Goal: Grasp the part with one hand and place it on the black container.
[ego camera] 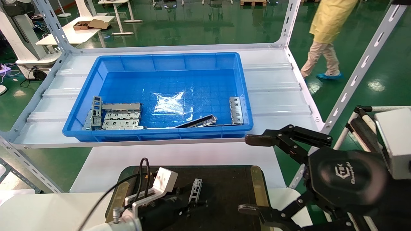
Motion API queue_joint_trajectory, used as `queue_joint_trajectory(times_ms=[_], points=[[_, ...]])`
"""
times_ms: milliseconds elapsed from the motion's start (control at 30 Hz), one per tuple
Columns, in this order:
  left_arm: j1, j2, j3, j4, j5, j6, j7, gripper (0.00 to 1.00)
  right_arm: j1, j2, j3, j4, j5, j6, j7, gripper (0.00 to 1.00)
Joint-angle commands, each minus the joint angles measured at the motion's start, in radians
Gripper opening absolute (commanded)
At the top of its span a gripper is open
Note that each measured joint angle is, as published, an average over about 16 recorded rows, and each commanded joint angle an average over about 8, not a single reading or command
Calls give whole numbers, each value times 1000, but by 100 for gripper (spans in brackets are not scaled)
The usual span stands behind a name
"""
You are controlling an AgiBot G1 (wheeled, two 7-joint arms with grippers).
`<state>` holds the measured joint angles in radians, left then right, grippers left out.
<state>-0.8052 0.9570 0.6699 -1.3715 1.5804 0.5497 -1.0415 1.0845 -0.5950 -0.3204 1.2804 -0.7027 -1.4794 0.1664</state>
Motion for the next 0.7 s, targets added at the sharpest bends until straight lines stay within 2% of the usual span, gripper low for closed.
queue_joint_trajectory(times_ms=[33, 200, 333, 500, 700], points=[[-17, -31, 0, 0, -116, 47, 100, 100, 0, 0, 0, 0, 0, 0, 0, 100], [36, -105, -128, 7, -405, 246, 425, 100, 0, 0, 0, 0, 0, 0, 0, 100], [88, -153, -212, 12, -549, 367, 599, 100, 0, 0, 0, 0, 0, 0, 0, 100], [110, -202, -269, 14, -638, 466, 689, 100, 0, 0, -1, 0, 0, 0, 0, 100], [107, -238, -302, 14, -691, 523, 711, 100, 0, 0, -1, 0, 0, 0, 0, 100]])
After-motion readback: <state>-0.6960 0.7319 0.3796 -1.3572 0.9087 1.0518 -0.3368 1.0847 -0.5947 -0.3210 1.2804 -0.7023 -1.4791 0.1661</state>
